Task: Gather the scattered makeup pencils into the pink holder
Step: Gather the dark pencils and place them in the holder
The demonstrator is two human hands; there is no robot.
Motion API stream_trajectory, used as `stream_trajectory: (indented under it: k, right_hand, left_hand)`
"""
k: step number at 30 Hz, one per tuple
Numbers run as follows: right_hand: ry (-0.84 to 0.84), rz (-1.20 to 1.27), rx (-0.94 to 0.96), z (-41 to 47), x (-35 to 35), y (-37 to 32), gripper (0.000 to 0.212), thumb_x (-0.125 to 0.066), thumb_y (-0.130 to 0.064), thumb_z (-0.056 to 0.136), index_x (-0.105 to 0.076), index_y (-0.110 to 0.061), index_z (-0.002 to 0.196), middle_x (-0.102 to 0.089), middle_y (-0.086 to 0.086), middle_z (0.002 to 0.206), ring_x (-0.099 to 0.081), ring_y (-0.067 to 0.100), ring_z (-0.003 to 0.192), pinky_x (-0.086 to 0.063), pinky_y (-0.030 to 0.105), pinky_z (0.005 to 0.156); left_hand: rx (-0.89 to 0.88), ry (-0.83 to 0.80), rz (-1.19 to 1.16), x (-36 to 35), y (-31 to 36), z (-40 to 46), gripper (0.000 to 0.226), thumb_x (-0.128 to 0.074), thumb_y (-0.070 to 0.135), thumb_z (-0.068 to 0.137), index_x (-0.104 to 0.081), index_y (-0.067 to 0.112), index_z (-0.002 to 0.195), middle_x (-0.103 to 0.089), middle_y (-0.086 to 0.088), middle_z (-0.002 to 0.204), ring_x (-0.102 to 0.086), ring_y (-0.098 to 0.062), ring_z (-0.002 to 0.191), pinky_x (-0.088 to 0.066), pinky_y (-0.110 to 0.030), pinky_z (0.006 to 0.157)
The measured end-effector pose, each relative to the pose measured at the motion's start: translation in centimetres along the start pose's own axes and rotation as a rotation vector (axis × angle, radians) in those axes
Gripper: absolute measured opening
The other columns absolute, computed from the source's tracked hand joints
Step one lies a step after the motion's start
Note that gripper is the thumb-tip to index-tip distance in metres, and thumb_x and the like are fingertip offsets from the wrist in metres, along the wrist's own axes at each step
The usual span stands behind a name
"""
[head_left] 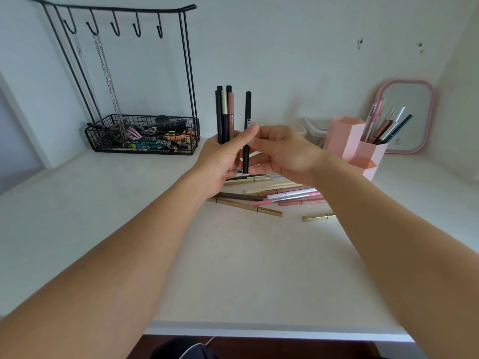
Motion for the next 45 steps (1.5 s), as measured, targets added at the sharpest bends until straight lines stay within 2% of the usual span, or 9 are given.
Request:
stream_trajectory:
  k: [7,12,16,19,22,24,32,40,45]
  right_hand:
    - [0.229,0.028,0.098,0.3,-1.1,0.3,0.008,-0.062,-0.004,0.096,-0.067,-0.002,0.090,-0.071,0.015,0.086,-0.071,0.025,0.077,-0.059,0.026,0.067]
    - [0.308,0.102,0.026,0.1,-1.2,0.8,0.012,-0.070,-0.008,0.091,-0.071,0.001,0.099,-0.069,0.016,0.090,-0.067,0.022,0.074,-0.058,0.025,0.065]
    - [0.306,0.221,-0.065,-0.1,-0.7,0.9,0.026,-0.075,-0.009,0.085,-0.070,0.007,0.104,-0.069,0.019,0.092,-0.063,0.028,0.073,-0.061,0.026,0.062]
    - [0.268,0.220,-0.089,-0.1,-0.3,0.8,0.018,-0.075,-0.017,0.085,-0.073,-0.002,0.096,-0.072,0.011,0.086,-0.067,0.020,0.070,-0.056,0.021,0.058]
    - [0.362,0.079,-0.071,0.1,0.4,0.4,0.020,-0.069,-0.026,0.093,-0.073,-0.006,0.093,-0.070,0.002,0.076,-0.067,0.013,0.065,-0.054,0.020,0.056]
    - [0.419,-0.244,-0.023,0.2,0.9,0.0,0.016,-0.069,-0.022,0.092,-0.075,-0.007,0.091,-0.068,0.001,0.073,-0.061,0.010,0.060,-0.050,0.018,0.052]
    - [-0.058,-0.920,0.022,-0.2,-2.1,0.5,0.009,-0.081,-0.018,0.077,-0.080,-0.020,0.085,-0.072,-0.008,0.076,-0.058,-0.002,0.061,-0.038,0.004,0.053]
    - [-0.107,-0.959,0.004,-0.4,-2.5,1.2,0.004,-0.079,-0.015,0.077,-0.080,-0.015,0.080,-0.059,-0.023,0.048,-0.053,-0.008,0.048,-0.036,0.005,0.048]
    - [0.002,-0.840,-0.081,0.0,-1.6,1.2,0.008,-0.076,-0.019,0.077,-0.078,-0.011,0.077,-0.063,0.000,0.062,-0.050,0.008,0.055,-0.043,0.022,0.056]
  left_hand:
    - [-0.049,-0.005,0.128,-0.2,-0.1,0.1,0.048,-0.083,0.060,0.061,-0.056,0.025,0.078,-0.054,0.017,0.055,-0.049,-0.009,0.058,-0.031,-0.014,0.037]
    - [-0.063,-0.065,0.178,-0.2,-0.1,-0.1,0.045,-0.075,0.059,0.075,-0.057,0.020,0.088,-0.055,0.008,0.068,-0.052,-0.013,0.065,-0.033,-0.018,0.043]
    - [-0.053,-0.220,0.253,-0.2,0.2,-0.4,0.038,-0.075,0.038,0.086,-0.068,0.020,0.119,-0.063,0.009,0.066,-0.058,-0.007,0.059,-0.040,-0.018,0.045]
    - [-0.002,-0.224,0.272,0.1,-0.1,-0.2,0.028,-0.078,0.026,0.087,-0.066,0.019,0.111,-0.063,0.005,0.067,-0.058,-0.008,0.055,-0.038,-0.018,0.042]
    - [0.015,-0.096,0.205,0.6,-0.2,0.5,0.021,-0.074,0.019,0.090,-0.053,0.018,0.095,-0.050,0.003,0.063,-0.043,-0.008,0.048,-0.028,-0.018,0.036]
    - [0.024,0.000,0.106,1.4,0.0,1.0,0.023,-0.068,0.010,0.092,-0.048,0.020,0.087,-0.045,0.003,0.061,-0.036,-0.009,0.046,-0.024,-0.019,0.034]
    - [-0.022,0.271,-0.041,3.6,0.4,1.8,0.029,-0.068,0.014,0.092,-0.045,0.025,0.077,-0.038,0.011,0.049,-0.026,-0.009,0.041,-0.019,-0.019,0.036]
    - [-0.012,0.378,-0.050,3.5,0.7,1.5,0.032,-0.069,0.045,0.091,-0.049,0.021,0.085,-0.039,0.006,0.052,-0.030,-0.008,0.037,-0.020,-0.019,0.034]
    - [-0.019,0.385,-0.032,3.5,1.1,1.2,0.035,-0.069,0.048,0.091,-0.051,0.019,0.085,-0.044,0.003,0.055,-0.040,-0.008,0.037,-0.028,-0.018,0.035]
Point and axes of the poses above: each hand's wrist, its own z-axis towards the middle knuckle, its own x-axis out of the back of the hand, y = z × x, the point moved 3 cm from there along z, towards the middle knuckle
